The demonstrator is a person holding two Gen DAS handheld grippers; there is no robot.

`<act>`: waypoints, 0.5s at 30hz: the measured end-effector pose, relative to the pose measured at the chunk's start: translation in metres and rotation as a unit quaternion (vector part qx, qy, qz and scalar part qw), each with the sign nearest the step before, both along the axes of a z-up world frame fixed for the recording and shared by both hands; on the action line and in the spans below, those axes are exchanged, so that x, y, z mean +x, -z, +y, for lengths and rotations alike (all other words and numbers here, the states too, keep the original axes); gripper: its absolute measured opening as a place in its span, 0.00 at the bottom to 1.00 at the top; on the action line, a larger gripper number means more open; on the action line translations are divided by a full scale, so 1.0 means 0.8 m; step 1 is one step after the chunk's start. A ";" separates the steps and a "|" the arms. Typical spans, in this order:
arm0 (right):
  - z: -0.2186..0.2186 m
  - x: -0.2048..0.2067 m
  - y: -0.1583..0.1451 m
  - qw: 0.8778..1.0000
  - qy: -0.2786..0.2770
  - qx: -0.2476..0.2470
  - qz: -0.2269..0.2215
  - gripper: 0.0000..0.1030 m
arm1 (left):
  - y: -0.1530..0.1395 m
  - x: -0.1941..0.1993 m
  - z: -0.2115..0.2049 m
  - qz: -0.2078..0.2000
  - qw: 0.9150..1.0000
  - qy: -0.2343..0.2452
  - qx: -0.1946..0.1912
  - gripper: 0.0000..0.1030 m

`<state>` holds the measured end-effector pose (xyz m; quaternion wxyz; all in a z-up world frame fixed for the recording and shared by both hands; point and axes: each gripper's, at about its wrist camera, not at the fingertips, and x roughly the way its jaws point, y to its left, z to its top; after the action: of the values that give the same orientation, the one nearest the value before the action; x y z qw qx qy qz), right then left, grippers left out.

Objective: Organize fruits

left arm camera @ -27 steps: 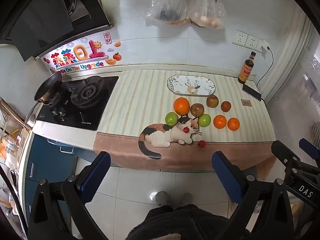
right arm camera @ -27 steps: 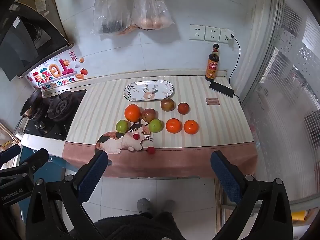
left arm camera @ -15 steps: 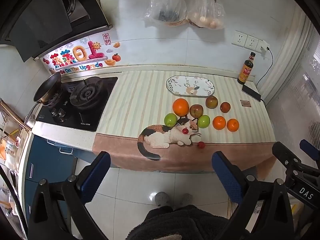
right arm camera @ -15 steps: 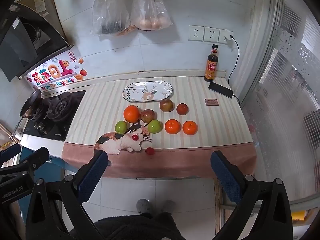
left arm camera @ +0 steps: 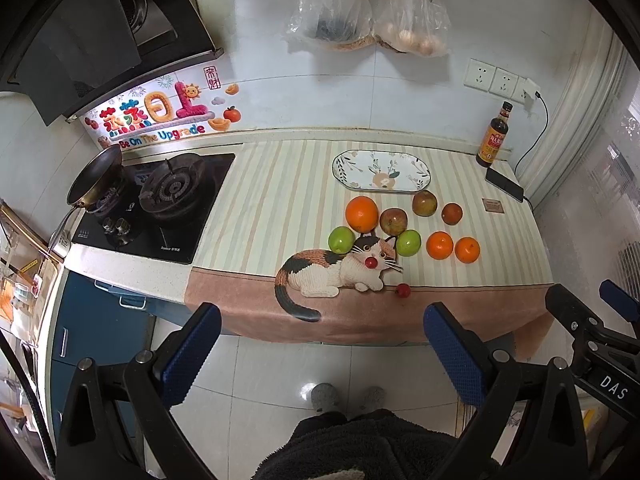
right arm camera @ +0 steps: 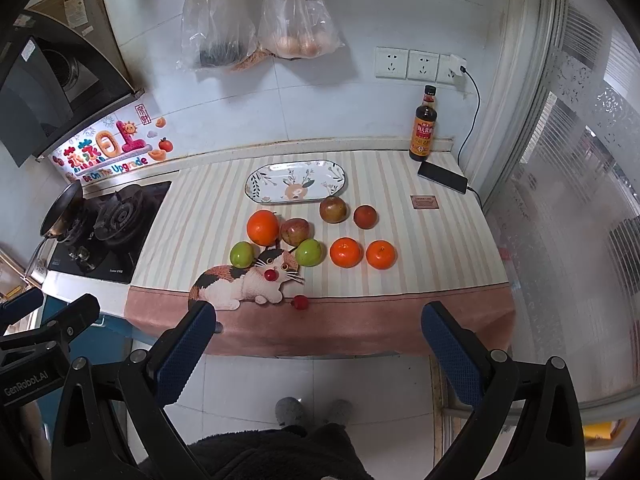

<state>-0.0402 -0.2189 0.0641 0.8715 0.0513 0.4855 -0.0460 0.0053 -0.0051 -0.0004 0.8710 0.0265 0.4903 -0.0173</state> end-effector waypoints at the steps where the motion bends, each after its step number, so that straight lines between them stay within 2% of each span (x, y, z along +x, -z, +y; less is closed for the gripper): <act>1: 0.000 0.000 0.000 1.000 0.000 0.000 0.000 1.00 | 0.000 0.000 0.000 0.000 1.000 0.000 0.000 1.00; 15: -0.002 0.007 0.005 1.000 0.003 0.008 -0.002 1.00 | 0.000 0.000 0.001 0.000 1.000 0.000 0.001 1.00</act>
<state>-0.0348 -0.2207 0.0600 0.8721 0.0598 0.4836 -0.0449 0.0049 -0.0046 -0.0003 0.8712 0.0272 0.4900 -0.0174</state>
